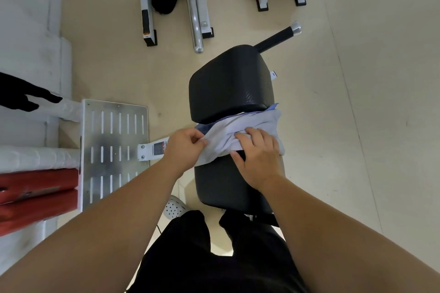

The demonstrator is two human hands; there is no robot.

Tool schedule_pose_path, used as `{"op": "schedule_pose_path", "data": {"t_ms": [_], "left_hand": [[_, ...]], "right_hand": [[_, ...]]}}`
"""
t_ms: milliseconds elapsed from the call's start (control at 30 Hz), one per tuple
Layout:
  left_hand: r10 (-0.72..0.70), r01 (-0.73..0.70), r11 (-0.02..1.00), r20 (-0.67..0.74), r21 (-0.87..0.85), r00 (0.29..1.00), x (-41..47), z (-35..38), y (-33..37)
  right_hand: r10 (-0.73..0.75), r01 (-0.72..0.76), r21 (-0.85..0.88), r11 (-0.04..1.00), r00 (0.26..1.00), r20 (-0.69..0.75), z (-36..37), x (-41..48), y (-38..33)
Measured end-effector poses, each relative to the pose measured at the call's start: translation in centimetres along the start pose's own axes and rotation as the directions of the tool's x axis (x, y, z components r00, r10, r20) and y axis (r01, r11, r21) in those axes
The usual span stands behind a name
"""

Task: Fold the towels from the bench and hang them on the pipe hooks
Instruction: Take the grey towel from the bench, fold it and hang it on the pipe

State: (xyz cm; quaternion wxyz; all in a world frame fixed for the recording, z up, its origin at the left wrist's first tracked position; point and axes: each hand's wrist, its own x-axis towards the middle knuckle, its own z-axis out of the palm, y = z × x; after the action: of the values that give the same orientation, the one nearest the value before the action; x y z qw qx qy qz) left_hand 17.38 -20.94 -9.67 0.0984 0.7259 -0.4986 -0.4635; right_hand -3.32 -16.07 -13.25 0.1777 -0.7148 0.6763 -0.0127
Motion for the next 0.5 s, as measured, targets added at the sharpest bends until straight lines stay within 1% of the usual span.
{"op": "schedule_pose_path", "data": {"t_ms": [67, 167, 233, 267, 333, 400, 433, 500], "left_hand": [[0.036, -0.035, 0.999, -0.057, 0.010, 0.998, -0.6, 0.0, 0.6], [0.099, -0.097, 0.995, -0.110, 0.023, 0.989, -1.8, -0.5, 1.4], [0.164, -0.159, 0.986, -0.084, 0.056, 0.983, -3.2, -1.4, 2.3], [0.207, -0.203, 0.977, -0.061, 0.066, 0.977, -3.9, -2.0, 2.7], [0.288, -0.286, 0.954, -0.014, 0.095, 0.957, -5.8, -3.5, 3.8], [0.326, -0.323, 0.938, -0.006, 0.124, 0.945, -7.7, -5.2, 5.1], [0.329, -0.324, 0.939, -0.025, 0.120, 0.944, -8.6, -6.2, 5.6], [0.336, -0.329, 0.941, -0.096, 0.083, 0.937, -10.2, -8.3, 6.5]], "right_hand": [[0.000, 0.000, 0.026, 1.000, 1.000, -0.013, 0.1, -0.1, 0.0], [0.055, -0.058, 0.101, 0.993, 0.998, 0.031, -1.3, 0.1, -0.7], [0.036, -0.028, 0.163, 0.986, 0.998, -0.044, -3.2, 0.5, -1.7], [-0.010, 0.025, 0.191, 0.981, 0.997, -0.079, -4.2, 0.7, -2.5], [-0.193, 0.208, 0.198, 0.958, 0.977, -0.090, -6.4, 1.1, -4.1], [-0.383, 0.386, 0.199, 0.901, 0.922, -0.057, -8.4, 1.7, -5.5], [-0.436, 0.431, 0.242, 0.869, 0.899, -0.037, -9.5, 2.1, -6.0], [-0.491, 0.470, 0.345, 0.812, 0.871, -0.031, -11.9, 2.9, -6.7]]}}
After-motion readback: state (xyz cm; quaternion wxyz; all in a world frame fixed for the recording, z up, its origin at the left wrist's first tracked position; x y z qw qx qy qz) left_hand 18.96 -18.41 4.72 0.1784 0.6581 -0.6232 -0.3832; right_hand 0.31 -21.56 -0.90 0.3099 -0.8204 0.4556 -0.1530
